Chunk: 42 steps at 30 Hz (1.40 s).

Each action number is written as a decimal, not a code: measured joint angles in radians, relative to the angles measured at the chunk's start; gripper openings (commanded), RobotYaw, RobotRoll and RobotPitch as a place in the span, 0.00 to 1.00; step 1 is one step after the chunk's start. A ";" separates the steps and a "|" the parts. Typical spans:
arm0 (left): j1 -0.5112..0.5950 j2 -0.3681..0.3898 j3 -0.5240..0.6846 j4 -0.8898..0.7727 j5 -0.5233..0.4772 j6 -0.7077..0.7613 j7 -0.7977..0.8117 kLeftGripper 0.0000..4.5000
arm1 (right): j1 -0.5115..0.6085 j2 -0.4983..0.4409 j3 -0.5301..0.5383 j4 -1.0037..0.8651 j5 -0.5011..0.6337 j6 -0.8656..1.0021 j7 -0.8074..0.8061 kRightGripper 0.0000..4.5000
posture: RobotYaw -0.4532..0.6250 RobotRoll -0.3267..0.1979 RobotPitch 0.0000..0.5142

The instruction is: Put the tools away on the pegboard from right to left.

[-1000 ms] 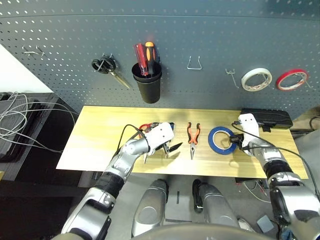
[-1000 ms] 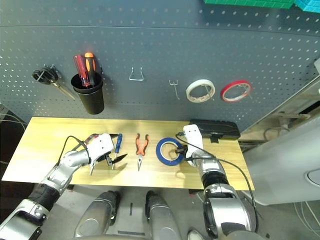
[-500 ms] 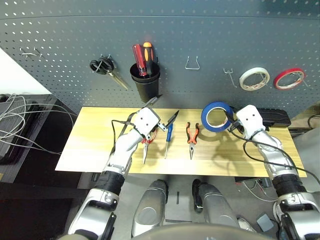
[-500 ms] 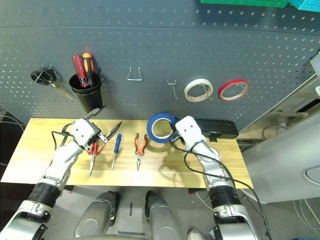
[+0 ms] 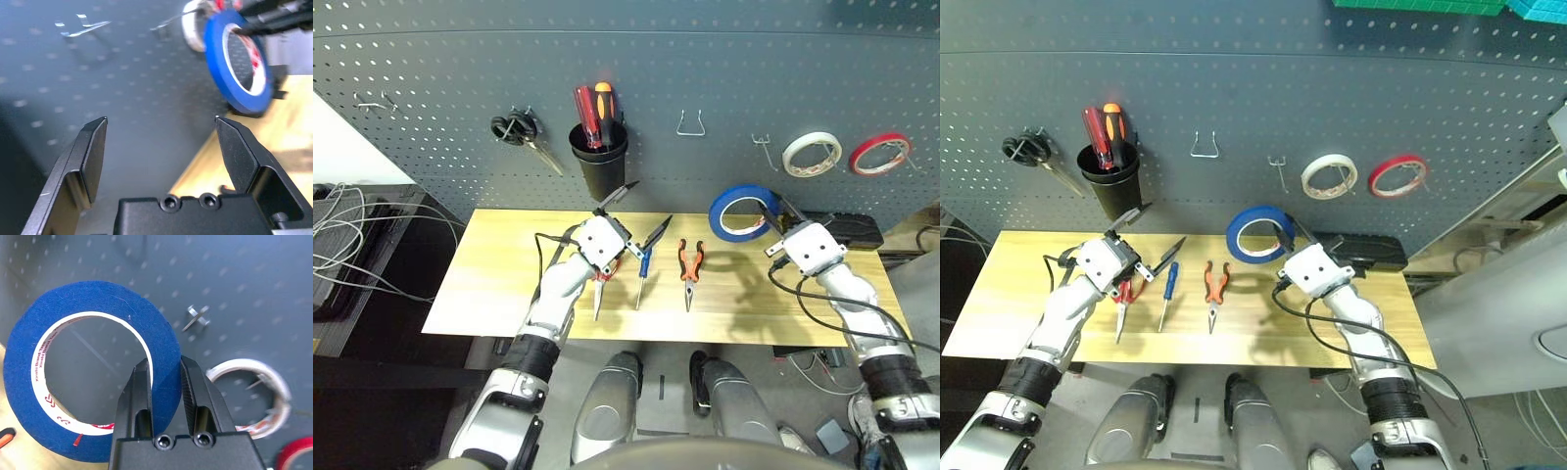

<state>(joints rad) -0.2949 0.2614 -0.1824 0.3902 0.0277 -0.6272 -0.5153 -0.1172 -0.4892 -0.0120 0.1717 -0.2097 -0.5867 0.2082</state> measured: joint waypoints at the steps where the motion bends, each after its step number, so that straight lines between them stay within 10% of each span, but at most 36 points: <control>1: 0.003 0.000 0.000 -0.002 -0.005 0.001 -0.010 1.00 | 0.014 -0.001 -0.009 -0.031 0.003 0.005 0.000 0.16 | 0.51 0.62 0.37; 15: -0.023 -0.026 -0.036 -0.088 -0.080 0.091 -0.120 1.00 | -0.002 -0.006 -0.109 -0.199 0.015 0.132 -0.032 0.16 | 0.49 0.62 0.36; 33: -0.043 -0.043 -0.043 -0.114 -0.080 0.181 -0.140 1.00 | -0.283 0.055 -0.030 0.192 -0.035 0.129 -0.111 0.16 | 0.54 0.62 0.35; 42: -0.027 -0.034 -0.051 -0.121 -0.078 0.195 -0.145 1.00 | -0.204 0.055 -0.015 0.248 -0.021 0.117 -0.115 0.84 | 0.55 0.62 0.33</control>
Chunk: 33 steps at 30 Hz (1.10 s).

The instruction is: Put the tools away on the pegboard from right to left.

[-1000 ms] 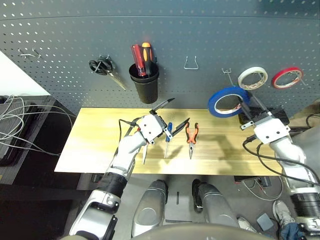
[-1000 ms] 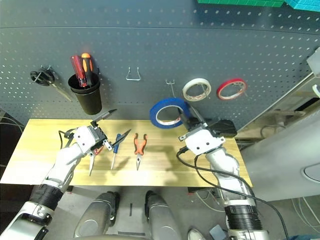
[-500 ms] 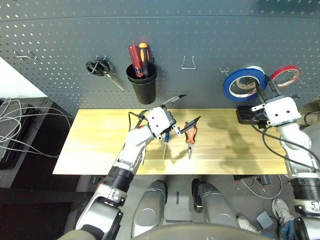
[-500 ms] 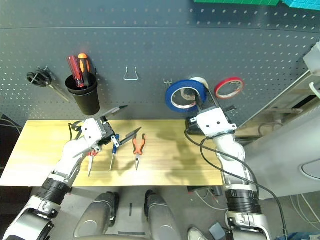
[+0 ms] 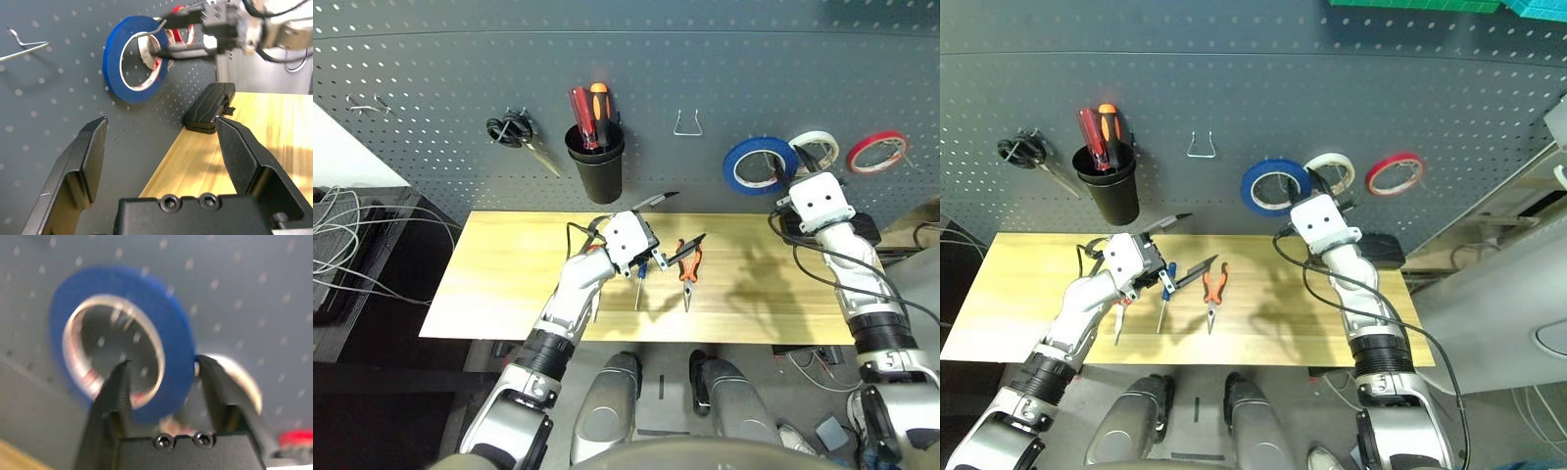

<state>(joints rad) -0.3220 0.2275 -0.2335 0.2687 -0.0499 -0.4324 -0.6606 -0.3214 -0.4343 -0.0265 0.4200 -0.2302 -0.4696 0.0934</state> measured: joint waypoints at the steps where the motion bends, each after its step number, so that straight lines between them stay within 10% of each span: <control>1: 0.001 0.004 0.000 0.000 0.000 0.000 0.000 1.00 | 0.025 0.001 0.000 0.000 0.004 0.003 0.000 0.91 | 0.55 0.62 0.33; 12: 0.006 0.036 -0.034 0.011 0.047 0.250 -0.009 1.00 | 0.171 0.103 0.034 -0.038 0.160 0.282 0.194 0.99 | 0.54 0.62 0.34; 33: 0.023 0.123 -0.068 0.054 0.198 0.526 0.019 1.00 | -0.100 0.408 -0.019 -0.097 0.439 1.274 0.153 0.99 | 0.61 0.62 0.38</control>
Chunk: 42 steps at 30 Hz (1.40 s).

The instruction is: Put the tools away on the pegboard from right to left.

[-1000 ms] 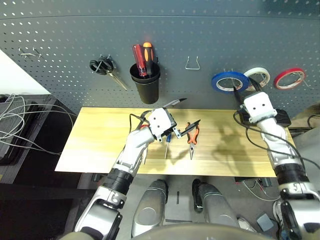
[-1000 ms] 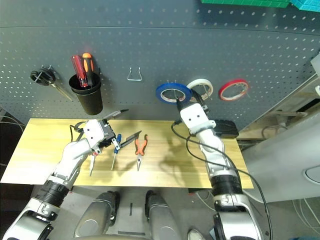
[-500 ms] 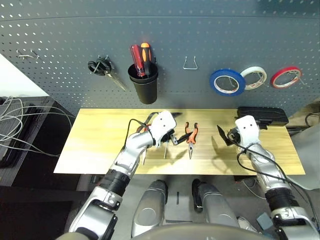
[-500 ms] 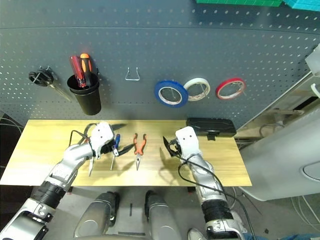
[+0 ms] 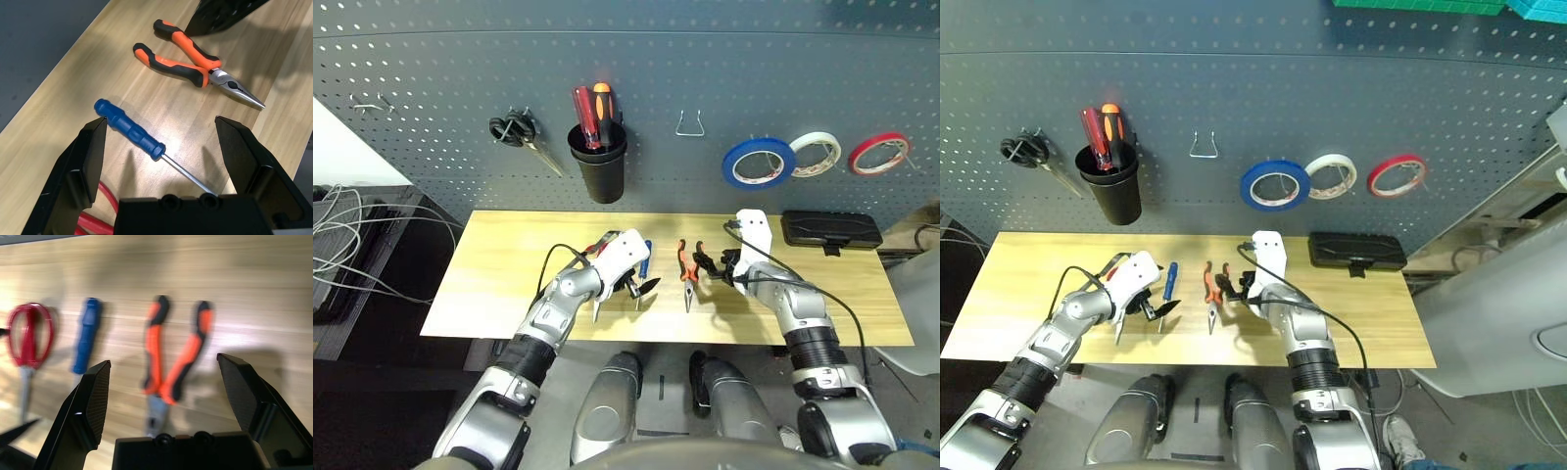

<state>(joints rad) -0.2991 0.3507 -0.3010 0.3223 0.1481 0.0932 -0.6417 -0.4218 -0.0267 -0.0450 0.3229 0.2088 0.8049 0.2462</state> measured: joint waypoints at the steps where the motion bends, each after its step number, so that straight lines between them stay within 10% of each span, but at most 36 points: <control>1: 0.000 0.003 0.002 -0.009 0.000 0.003 0.001 1.00 | -0.009 0.006 -0.005 0.004 0.002 0.010 -0.009 0.99 | 0.62 0.62 0.38; 34: 0.089 0.042 0.010 -0.159 -0.008 0.096 -0.038 1.00 | -0.196 0.065 -0.168 0.403 0.016 -0.004 -0.267 0.99 | 0.68 0.62 0.43; 42: 0.088 0.042 0.010 -0.163 -0.009 0.104 -0.043 1.00 | -0.214 0.066 -0.182 0.433 0.017 0.020 -0.306 0.46 | 0.67 0.62 0.42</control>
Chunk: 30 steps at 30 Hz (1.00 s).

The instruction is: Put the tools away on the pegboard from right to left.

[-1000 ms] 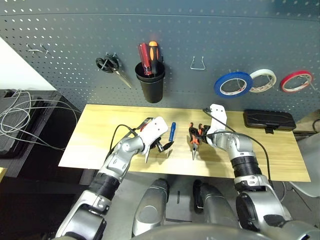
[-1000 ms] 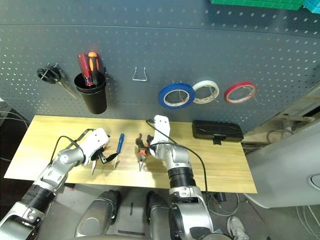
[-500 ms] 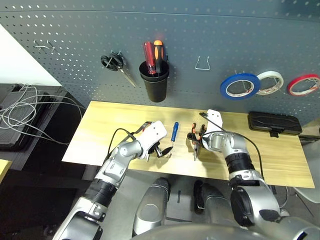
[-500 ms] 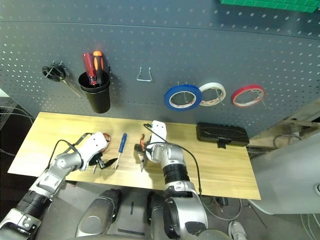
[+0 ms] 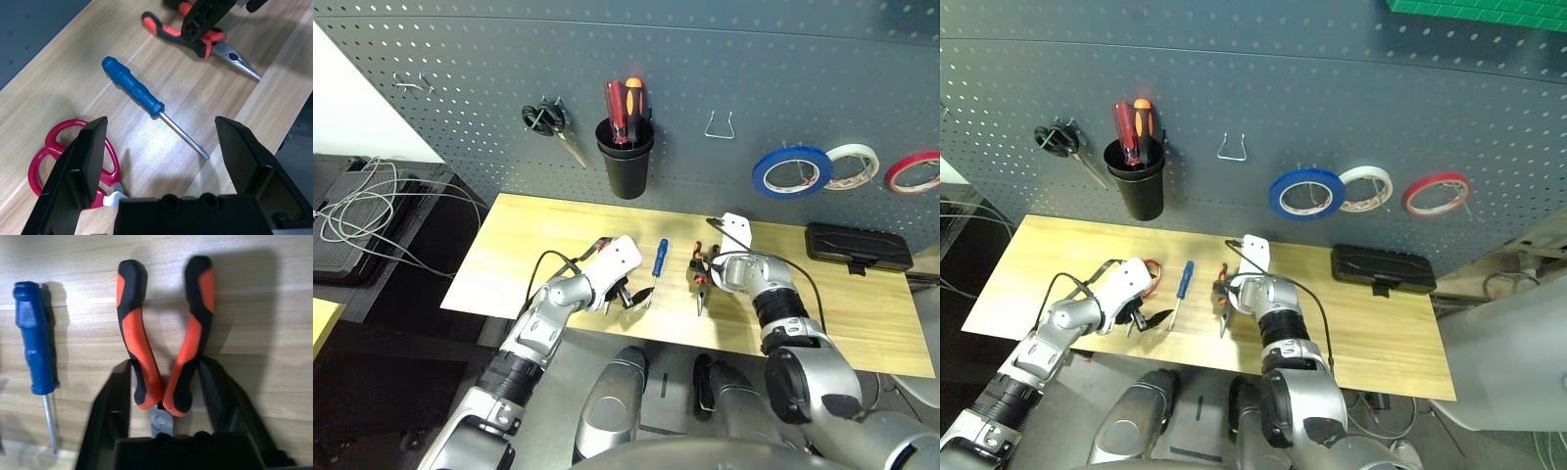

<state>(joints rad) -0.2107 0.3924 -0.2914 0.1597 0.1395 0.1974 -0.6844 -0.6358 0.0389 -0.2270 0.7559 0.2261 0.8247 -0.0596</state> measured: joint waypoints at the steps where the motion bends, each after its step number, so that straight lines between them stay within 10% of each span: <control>1: 0.000 0.000 0.000 0.000 0.000 0.000 -0.001 1.00 | -0.004 0.000 0.000 0.001 0.000 0.001 -0.001 0.46 | 0.67 0.62 0.41; 8: -0.008 -0.009 0.002 0.002 -0.003 -0.015 0.003 1.00 | 0.000 -0.024 0.038 -0.034 -0.006 0.041 0.042 0.44 | 0.66 0.62 0.40; 15: -0.025 -0.028 0.039 0.008 -0.038 -0.140 0.045 1.00 | 0.208 -0.218 0.297 -0.494 -0.047 0.044 0.290 0.01 | 0.63 0.62 0.40; 26: -0.027 -0.035 0.059 0.025 -0.076 -0.280 0.050 1.00 | 0.325 -0.321 0.352 -0.733 -0.044 0.029 0.392 0.01 | 0.61 0.62 0.37; 30: -0.030 -0.034 0.058 0.045 -0.078 -0.282 0.048 1.00 | 0.269 -0.301 0.359 -0.684 -0.044 0.057 0.404 0.30 | 0.61 0.62 0.37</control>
<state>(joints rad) -0.2408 0.3586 -0.2337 0.2047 0.0613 -0.0841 -0.6363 -0.3667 -0.2620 0.1322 0.0717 0.1817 0.8818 0.3445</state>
